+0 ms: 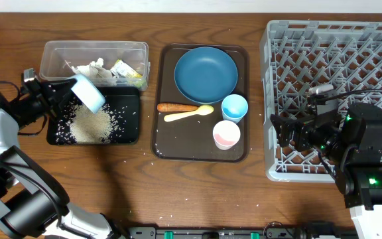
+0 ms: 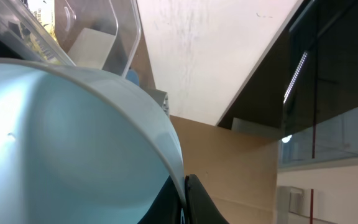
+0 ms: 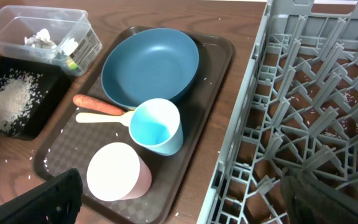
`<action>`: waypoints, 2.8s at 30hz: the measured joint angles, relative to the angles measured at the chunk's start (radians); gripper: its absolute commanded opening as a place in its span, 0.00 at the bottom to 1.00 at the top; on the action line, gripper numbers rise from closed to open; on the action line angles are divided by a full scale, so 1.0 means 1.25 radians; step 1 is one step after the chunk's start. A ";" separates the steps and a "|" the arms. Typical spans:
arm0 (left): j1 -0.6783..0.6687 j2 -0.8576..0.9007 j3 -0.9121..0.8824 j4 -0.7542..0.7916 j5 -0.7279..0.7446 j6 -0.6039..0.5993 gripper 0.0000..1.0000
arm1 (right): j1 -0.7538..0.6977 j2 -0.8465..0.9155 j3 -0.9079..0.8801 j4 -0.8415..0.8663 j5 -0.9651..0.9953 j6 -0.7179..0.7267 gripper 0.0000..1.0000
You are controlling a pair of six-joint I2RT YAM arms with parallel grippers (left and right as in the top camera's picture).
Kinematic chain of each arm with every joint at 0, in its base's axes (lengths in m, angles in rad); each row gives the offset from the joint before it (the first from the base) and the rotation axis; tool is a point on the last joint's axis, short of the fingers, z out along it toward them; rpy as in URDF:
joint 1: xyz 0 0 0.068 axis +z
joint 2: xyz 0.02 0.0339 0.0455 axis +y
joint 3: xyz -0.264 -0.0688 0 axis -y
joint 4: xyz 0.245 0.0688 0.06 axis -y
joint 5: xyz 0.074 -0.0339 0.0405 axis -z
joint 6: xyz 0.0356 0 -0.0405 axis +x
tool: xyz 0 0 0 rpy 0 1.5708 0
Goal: Sort waste into correct bins and load items into the dishwasher rack
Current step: 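Carry the rice bowl left and tip the rice onto the black tray, then return the empty light-blue bowl to the brown tray with the left gripper, then grasp the pink cup with the left gripper and lift it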
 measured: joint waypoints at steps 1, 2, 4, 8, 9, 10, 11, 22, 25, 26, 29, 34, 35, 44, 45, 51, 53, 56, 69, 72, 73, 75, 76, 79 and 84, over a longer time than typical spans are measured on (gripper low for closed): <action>-0.001 0.000 0.000 0.005 -0.005 -0.002 0.06 | 0.000 0.000 0.000 0.000 0.000 0.000 0.99; -0.001 0.000 0.000 0.009 -0.009 -0.003 0.06 | 0.000 0.000 0.000 0.001 0.000 0.000 0.99; -0.002 0.000 0.000 0.012 -0.008 -0.005 0.06 | 0.000 0.000 0.000 0.003 0.000 0.000 0.99; -0.007 0.000 0.000 0.034 0.021 -0.009 0.06 | 0.000 0.000 0.000 0.005 0.000 0.000 0.99; -0.008 0.000 0.000 0.041 0.026 -0.009 0.06 | 0.000 0.000 0.000 0.005 0.000 0.000 0.99; -0.010 0.000 0.000 0.043 0.032 -0.012 0.06 | 0.000 0.000 0.000 0.005 0.000 0.000 0.99; -0.011 0.000 0.000 0.042 0.038 -0.015 0.06 | 0.000 0.000 0.000 0.005 0.000 0.000 0.99; -0.136 -0.090 0.000 0.042 0.004 0.029 0.06 | 0.000 0.000 0.000 0.011 0.000 0.000 0.99; -0.232 -0.163 0.000 0.038 -0.053 0.045 0.06 | 0.000 0.000 0.000 0.010 0.000 0.000 0.99; -0.267 -0.185 0.000 0.031 -0.078 0.049 0.06 | 0.000 0.000 0.000 0.010 0.000 0.000 0.99; -0.381 -0.233 0.001 -0.011 -0.165 0.072 0.06 | 0.000 0.000 0.000 0.008 0.000 0.000 0.99; -0.614 -0.243 0.005 -0.137 -0.400 0.143 0.06 | 0.000 0.000 0.000 0.009 0.000 0.000 0.99; -0.667 -0.240 0.006 -0.158 -0.466 0.157 0.06 | 0.000 0.000 0.000 0.009 0.000 0.000 0.99; -0.992 -0.176 0.006 -0.197 -0.941 0.218 0.06 | 0.000 0.000 0.000 0.005 0.000 0.000 0.99; -1.017 -0.161 0.006 -0.197 -0.981 0.221 0.06 | 0.000 0.000 0.000 0.003 0.000 0.000 0.99; -1.066 -0.067 0.006 -0.197 -1.094 0.228 0.06 | 0.000 0.000 0.000 -0.004 0.000 0.000 0.99; -1.066 -0.038 0.006 -0.197 -1.107 0.228 0.06 | 0.000 0.000 0.000 -0.005 0.000 0.000 0.99; -1.066 -0.004 0.006 -0.197 -1.123 0.226 0.06 | 0.000 0.000 0.000 -0.004 0.000 0.000 0.99; -1.066 0.002 0.006 -0.190 -1.116 0.189 0.27 | 0.000 0.000 0.000 0.000 0.000 0.000 0.99; -1.066 0.002 0.006 -0.186 -1.114 0.186 0.34 | 0.000 0.001 0.000 0.005 0.000 0.002 0.99; -1.066 0.002 0.006 -0.186 -1.113 0.185 0.37 | 0.000 0.000 0.000 0.007 0.000 0.004 0.99; -1.066 0.002 0.007 -0.187 -1.107 0.185 0.41 | 0.000 0.001 0.000 0.009 0.000 0.006 0.99; -1.066 0.002 0.009 -0.187 -1.101 0.183 0.43 | 0.000 0.000 0.000 0.010 0.000 0.007 0.99; -1.066 -0.001 0.019 -0.188 -1.084 0.184 0.47 | 0.000 0.001 0.000 0.013 0.000 0.008 0.99; -1.066 -0.042 0.039 -0.183 -1.068 0.186 0.50 | 0.000 0.001 0.000 0.018 0.000 0.009 0.99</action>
